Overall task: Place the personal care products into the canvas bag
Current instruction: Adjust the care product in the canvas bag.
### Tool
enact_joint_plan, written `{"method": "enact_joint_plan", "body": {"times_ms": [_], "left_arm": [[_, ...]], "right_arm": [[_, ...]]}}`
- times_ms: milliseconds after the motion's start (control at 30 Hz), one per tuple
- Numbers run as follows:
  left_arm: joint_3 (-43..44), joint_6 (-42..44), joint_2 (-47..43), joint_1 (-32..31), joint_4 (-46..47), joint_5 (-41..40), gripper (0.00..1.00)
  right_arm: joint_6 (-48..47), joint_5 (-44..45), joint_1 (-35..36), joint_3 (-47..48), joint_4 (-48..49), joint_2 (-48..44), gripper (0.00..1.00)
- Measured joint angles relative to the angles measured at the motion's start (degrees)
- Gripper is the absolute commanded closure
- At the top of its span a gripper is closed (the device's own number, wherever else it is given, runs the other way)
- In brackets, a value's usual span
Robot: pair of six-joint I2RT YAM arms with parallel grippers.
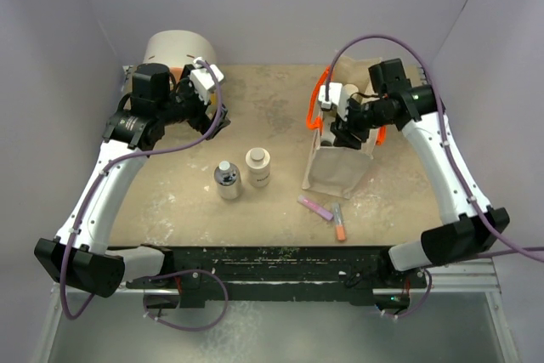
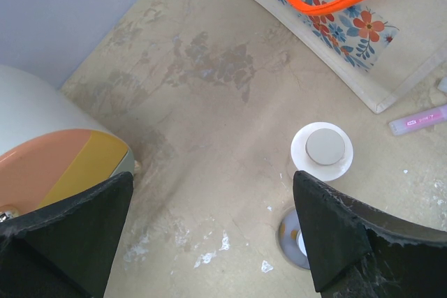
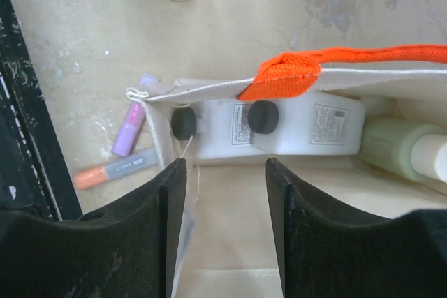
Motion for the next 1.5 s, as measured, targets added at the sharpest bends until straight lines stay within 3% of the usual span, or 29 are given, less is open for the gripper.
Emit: {"method": "enact_joint_plan", "body": {"times_ms": [233,600,867,1100,1500], "left_arm": [[0.0,0.0,0.0,0.0,0.02,0.02,0.01],[-1.2,-0.04,-0.2,-0.02,0.74,0.04,0.01],[-1.31,0.09,-0.2,-0.39,0.44,-0.44,0.01],[-0.44,1.99,0.04,-0.39,-0.98,-2.64,0.01],[4.37,4.87,8.94,-0.39,-1.84,-9.05,0.01]], "right_arm": [[5.73,2.01,-0.04,-3.45,6.6,-4.28,0.43],[10.43,4.5,-1.75,-6.43,14.75,5.73,0.22],[2.08,2.43,-8.13,-4.55,13.29,7.8,0.09],[-2.69,1.95,-8.26,-3.17,14.16,9.44,0.0],[-10.95,3.39,-8.33,-2.27,17.97,8.72,0.02]]}}
